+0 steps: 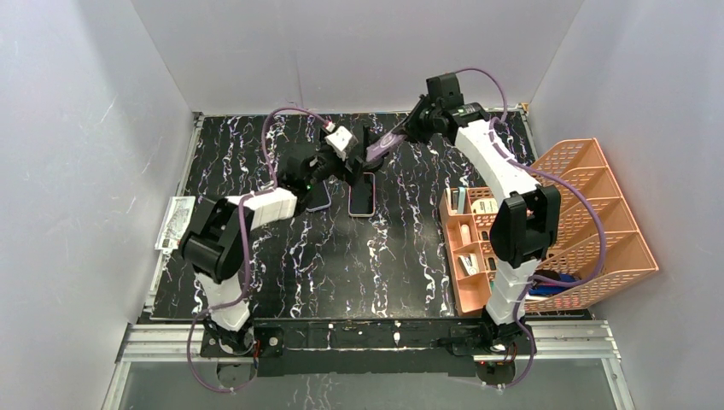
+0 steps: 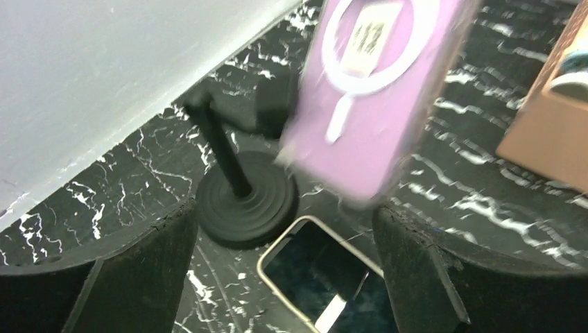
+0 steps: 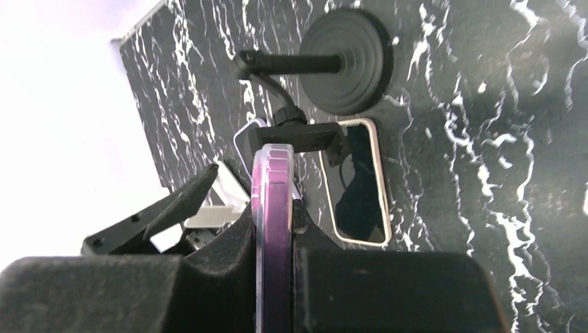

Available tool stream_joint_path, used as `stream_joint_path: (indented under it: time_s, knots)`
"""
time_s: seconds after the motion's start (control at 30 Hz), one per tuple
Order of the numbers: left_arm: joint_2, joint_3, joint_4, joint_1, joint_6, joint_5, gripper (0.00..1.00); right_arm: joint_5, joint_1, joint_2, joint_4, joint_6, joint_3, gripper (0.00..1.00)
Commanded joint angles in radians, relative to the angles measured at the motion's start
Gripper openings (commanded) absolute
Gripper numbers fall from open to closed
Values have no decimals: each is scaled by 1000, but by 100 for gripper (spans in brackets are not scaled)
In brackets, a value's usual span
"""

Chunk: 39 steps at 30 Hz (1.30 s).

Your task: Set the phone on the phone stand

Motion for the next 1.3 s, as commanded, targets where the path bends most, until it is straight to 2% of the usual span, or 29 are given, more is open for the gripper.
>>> stream_joint_path:
  time_s: [0.0, 0.13, 0.27, 0.4, 0.7, 0.9, 1.03, 1.27]
  knots:
    - [104, 140, 46, 165, 27, 72, 92, 32, -74, 1, -238, -119, 78, 1]
    - [220, 266, 48, 218, 10, 203, 92, 19, -107, 17, -249, -117, 101, 1]
    - [313, 335, 49, 229, 38, 244, 92, -50, -133, 28, -232, -108, 108, 1]
    - [395, 411, 64, 226, -4, 307, 92, -91, -134, 67, -274, -142, 190, 1]
    - [510, 509, 95, 197, -6, 417, 93, -133, -134, 146, -514, -227, 423, 1]
    - [598, 595, 132, 189, -95, 458, 93, -217, -130, 117, -621, -211, 304, 1]
    - [650, 626, 145, 167, -99, 448, 93, -170, -120, 56, -599, -214, 204, 1]
    - [714, 662, 158, 140, -147, 486, 90, -156, -117, 20, -564, -208, 136, 1]
